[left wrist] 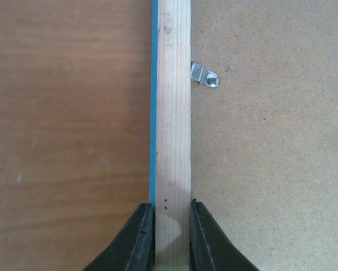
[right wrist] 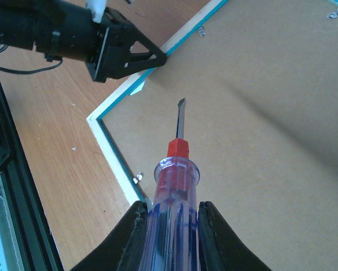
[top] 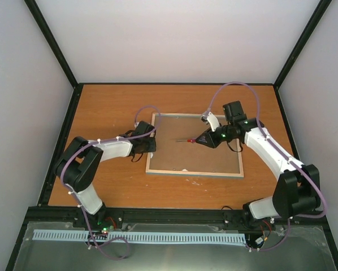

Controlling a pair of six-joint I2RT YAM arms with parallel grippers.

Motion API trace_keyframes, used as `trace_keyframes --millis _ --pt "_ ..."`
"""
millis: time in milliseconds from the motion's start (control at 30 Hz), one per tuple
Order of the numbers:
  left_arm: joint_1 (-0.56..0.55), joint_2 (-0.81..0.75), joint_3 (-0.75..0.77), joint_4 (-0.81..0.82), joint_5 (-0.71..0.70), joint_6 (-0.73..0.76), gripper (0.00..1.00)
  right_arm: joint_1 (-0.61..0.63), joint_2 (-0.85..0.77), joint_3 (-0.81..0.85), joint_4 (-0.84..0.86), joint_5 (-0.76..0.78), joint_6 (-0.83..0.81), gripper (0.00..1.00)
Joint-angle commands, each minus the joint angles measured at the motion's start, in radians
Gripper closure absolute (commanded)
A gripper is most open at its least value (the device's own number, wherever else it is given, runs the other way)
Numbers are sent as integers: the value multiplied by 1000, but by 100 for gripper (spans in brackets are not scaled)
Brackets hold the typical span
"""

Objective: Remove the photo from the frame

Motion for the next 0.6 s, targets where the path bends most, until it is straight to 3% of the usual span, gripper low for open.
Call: trace_keyframes --millis 0,567 --pt "-46 -64 -103 -45 27 -49 95 34 53 55 31 -28 -9 97" --pt "-110 -277 -252 -73 40 -191 98 256 323 269 39 69 54 97"
